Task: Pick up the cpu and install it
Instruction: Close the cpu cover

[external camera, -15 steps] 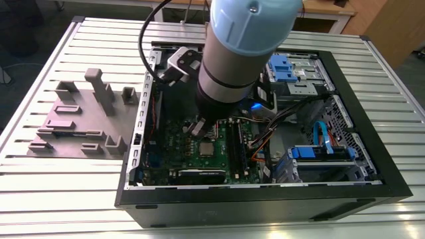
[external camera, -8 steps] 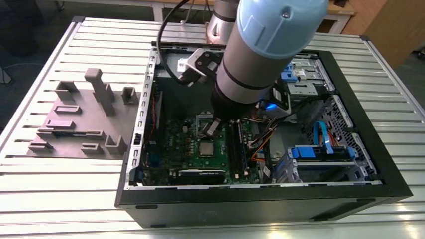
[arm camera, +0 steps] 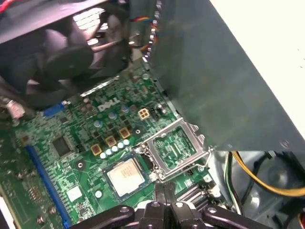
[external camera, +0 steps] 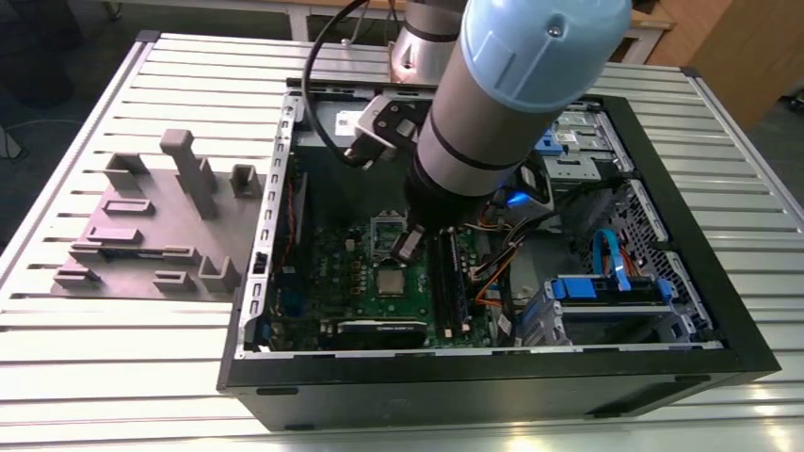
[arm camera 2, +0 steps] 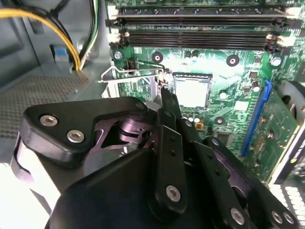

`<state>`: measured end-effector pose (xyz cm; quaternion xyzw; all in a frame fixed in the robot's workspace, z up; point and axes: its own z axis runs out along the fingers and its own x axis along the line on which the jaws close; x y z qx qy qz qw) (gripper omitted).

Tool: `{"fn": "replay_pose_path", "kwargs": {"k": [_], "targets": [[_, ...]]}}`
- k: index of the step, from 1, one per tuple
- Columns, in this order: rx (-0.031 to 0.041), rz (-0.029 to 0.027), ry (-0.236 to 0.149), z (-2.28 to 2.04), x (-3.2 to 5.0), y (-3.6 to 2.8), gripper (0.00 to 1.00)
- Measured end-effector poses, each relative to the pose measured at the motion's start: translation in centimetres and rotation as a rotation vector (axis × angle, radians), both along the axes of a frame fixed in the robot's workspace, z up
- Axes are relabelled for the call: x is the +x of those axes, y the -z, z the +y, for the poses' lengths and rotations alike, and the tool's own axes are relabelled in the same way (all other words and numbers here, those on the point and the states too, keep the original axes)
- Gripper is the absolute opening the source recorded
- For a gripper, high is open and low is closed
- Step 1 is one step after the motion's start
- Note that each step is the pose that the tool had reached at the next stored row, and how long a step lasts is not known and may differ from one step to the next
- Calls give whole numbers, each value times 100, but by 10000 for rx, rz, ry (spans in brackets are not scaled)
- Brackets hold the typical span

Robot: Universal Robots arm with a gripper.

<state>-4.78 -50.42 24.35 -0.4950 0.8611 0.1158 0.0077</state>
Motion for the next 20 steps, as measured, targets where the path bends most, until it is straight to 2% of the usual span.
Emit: {"fn": "replay_pose_path", "kwargs": {"k": [4,6,10,12,13,14,18,20], "targets": [[17,-1,-612,0,5,9,11],[94,-2,-713,-1,29,14,11],[481,-17,-713,0,92,35,11],[715,-25,-712,3,97,46,11],[809,-28,-712,6,99,53,11],[867,-31,-712,10,105,67,11],[882,-32,-711,36,127,133,11],[881,-31,-711,36,127,133,11]]}}
